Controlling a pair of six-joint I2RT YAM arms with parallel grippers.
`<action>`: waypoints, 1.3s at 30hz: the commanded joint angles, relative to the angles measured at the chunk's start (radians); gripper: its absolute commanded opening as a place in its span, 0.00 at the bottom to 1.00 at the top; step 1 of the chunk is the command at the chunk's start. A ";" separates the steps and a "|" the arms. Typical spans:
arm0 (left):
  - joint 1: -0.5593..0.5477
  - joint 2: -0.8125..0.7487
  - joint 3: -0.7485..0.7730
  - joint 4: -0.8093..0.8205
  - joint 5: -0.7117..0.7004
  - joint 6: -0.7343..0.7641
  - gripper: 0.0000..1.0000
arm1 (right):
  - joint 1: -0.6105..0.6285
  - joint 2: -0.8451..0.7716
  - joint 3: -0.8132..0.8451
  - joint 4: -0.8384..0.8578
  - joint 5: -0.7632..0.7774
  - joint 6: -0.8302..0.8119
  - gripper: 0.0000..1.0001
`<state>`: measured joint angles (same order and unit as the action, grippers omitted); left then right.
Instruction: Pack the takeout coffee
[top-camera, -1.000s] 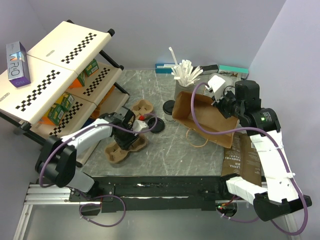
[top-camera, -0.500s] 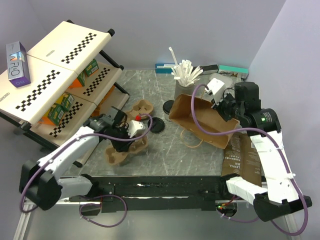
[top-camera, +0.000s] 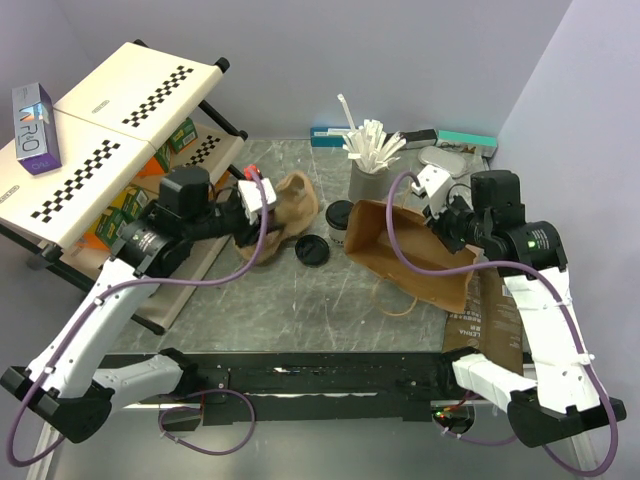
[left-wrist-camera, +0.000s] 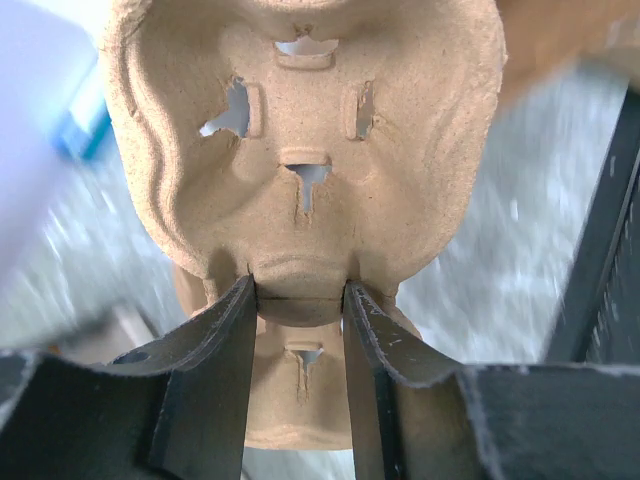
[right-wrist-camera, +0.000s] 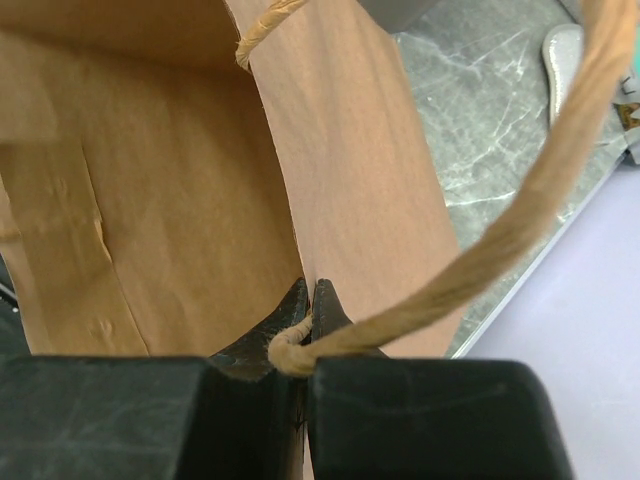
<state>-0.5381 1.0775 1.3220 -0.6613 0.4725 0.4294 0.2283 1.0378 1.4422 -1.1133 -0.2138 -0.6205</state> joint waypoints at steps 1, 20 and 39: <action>-0.034 0.024 0.075 0.326 0.150 -0.081 0.01 | -0.004 -0.021 0.046 -0.013 -0.018 0.028 0.00; -0.345 0.148 0.091 0.750 0.201 0.003 0.01 | -0.004 0.015 0.107 -0.019 -0.098 0.088 0.00; -0.390 0.219 0.011 1.002 0.186 0.112 0.01 | -0.004 -0.009 0.081 0.021 -0.045 0.041 0.00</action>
<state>-0.8986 1.2716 1.3834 0.1886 0.6571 0.5144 0.2283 1.0401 1.5112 -1.1427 -0.2699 -0.5774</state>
